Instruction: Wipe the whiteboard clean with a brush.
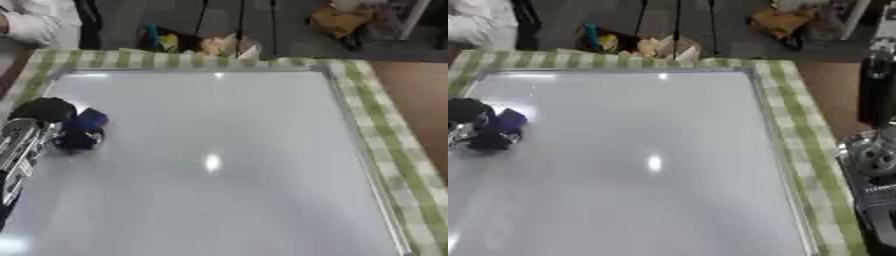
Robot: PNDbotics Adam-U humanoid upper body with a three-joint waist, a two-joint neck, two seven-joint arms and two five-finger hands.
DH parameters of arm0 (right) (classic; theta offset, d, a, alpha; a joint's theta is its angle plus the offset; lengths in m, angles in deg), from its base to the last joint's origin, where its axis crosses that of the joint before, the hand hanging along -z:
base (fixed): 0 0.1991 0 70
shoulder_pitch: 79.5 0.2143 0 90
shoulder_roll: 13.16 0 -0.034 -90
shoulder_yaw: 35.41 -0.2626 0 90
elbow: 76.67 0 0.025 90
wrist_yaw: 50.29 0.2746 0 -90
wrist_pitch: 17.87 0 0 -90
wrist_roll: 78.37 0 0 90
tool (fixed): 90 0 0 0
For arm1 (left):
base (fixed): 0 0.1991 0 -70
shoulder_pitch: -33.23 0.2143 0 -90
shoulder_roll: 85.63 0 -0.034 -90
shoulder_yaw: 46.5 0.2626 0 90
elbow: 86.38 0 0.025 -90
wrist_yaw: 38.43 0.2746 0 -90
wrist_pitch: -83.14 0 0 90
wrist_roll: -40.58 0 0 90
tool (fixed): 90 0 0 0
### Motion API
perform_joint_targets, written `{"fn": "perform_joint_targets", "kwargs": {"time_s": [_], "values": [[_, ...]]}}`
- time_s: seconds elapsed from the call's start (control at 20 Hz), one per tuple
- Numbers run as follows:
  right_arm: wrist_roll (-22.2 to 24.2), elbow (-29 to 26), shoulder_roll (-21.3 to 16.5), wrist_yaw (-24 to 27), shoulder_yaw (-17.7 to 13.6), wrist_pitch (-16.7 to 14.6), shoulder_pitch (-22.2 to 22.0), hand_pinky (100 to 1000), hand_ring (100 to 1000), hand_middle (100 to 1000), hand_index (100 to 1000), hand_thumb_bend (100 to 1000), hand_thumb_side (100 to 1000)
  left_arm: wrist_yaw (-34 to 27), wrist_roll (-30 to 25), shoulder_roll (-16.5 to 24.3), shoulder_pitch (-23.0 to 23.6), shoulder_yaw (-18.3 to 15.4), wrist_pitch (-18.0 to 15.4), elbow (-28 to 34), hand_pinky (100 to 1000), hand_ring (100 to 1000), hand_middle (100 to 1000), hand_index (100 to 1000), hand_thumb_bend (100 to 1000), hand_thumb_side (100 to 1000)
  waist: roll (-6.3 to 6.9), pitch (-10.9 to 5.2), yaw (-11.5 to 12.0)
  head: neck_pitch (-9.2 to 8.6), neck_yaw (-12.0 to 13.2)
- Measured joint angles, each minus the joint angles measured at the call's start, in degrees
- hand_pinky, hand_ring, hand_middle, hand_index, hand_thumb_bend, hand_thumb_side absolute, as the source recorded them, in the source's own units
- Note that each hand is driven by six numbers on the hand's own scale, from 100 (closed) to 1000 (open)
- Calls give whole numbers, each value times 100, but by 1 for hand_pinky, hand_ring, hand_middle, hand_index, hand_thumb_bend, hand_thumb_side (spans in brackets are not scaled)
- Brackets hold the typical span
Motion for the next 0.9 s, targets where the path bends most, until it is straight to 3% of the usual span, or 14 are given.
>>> {"fn": "perform_joint_targets", "kwargs": {"time_s": [0.35, 0.45, 0.5, 0.9], "values": [[-4, 0, 0, 1, 0, -4, 0, 822, 888, 715, 830, 100, 1000, 38, -306, 41, 37, 100, -265, 208, 207, 448, 502, 751, 155, 855, 1, 0, 3, 0, 1], [-7, 0, 0, 1, 0, -7, 0, 822, 888, 715, 830, 100, 1000, 25, -364, 41, 49, 117, -283, 234, 341, 557, 612, 820, 195, 900, 1, 0, 7, 0, 2], [-7, 0, 0, 1, 0, -7, 0, 822, 888, 715, 830, 100, 1000, 9, -382, 41, 51, 118, -283, 236, 441, 670, 707, 867, 234, 945, 0, 0, 7, 0, 2], [-12, 0, 0, 3, 0, -12, -2, 822, 888, 713, 830, 100, 1000, -155, -433, 39, 55, 116, -194, 278, 472, 735, 761, 900, 260, 964, -6, 0, 13, 0, 2]]}}
